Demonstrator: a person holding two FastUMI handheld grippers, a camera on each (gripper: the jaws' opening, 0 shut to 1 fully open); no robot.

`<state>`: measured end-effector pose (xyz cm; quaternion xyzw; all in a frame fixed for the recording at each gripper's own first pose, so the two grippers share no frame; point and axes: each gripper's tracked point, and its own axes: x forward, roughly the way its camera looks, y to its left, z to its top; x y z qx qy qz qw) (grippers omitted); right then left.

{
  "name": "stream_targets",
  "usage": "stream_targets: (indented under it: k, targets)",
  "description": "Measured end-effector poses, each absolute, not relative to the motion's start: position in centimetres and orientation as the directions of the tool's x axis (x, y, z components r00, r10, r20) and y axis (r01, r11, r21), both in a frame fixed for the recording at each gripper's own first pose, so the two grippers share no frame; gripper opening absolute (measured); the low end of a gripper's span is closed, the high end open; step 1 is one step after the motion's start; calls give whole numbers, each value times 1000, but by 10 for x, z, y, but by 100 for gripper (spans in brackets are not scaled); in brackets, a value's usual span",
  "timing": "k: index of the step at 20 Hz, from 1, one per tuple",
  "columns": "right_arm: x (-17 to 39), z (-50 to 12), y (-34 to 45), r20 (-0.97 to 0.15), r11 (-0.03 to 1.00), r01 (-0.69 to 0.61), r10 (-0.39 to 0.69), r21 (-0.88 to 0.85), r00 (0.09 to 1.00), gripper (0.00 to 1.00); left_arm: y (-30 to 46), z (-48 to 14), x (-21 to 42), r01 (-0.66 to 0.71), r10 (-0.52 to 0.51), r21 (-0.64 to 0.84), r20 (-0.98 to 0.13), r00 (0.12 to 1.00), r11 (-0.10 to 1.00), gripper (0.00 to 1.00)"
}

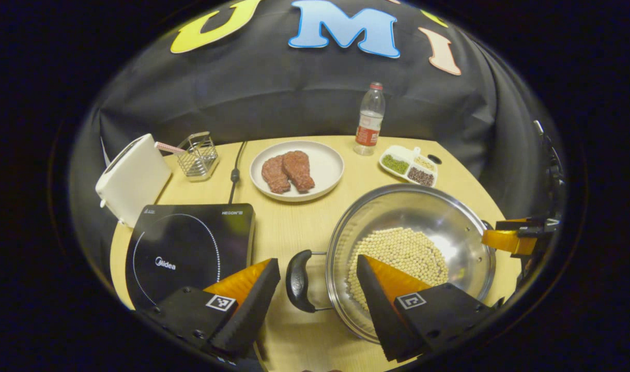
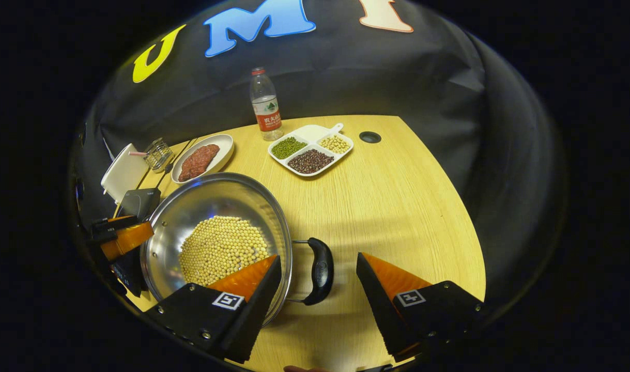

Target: First push the handle of the pot to place it horizontally, then grasp the pot with both hands and set it on the induction cooktop.

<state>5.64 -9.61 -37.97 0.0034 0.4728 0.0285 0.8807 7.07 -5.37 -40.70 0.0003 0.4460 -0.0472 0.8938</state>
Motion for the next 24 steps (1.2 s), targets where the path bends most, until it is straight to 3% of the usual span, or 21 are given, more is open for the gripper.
stream_targets:
  k: [3, 4, 5, 10, 13, 15, 16, 17, 24]
  targets:
    - [62, -392, -94, -838, 998, -35, 58, 46, 543, 92, -53, -426, 73, 88, -85, -41, -815, 573, 995, 95]
    - [61, -395, -92, -840, 998, -37, 70, 59, 538, 88, -52, -430, 75, 89, -80, -35, -817, 572, 995, 93]
    - [61, -394, -88, -844, 996, -38, 84, 75, 529, 88, -52, -432, 75, 93, -79, -32, -818, 570, 995, 87]
    - [61, -411, -81, -858, 991, -8, 120, 134, 500, 62, -48, -443, 75, 115, -89, -31, -832, 547, 993, 70]
    - [61, -410, -80, -859, 991, -12, 122, 134, 496, 54, -47, -444, 74, 124, -102, -40, -834, 543, 992, 63]
    - [61, -409, -80, -857, 993, -21, 108, 113, 504, 54, -48, -441, 74, 133, -92, -21, -831, 549, 991, 62]
    - [61, -409, -80, -859, 994, -17, 102, 109, 502, 48, -48, -443, 74, 139, -90, -15, -831, 549, 990, 64]
    - [60, -409, -80, -860, 994, -12, 102, 111, 500, 54, -48, -442, 71, 140, -89, -15, -833, 546, 990, 65]
    - [30, -376, -74, -853, 995, 35, 62, 93, 518, 54, -45, -412, 55, 171, -127, -36, -820, 558, 985, 62]
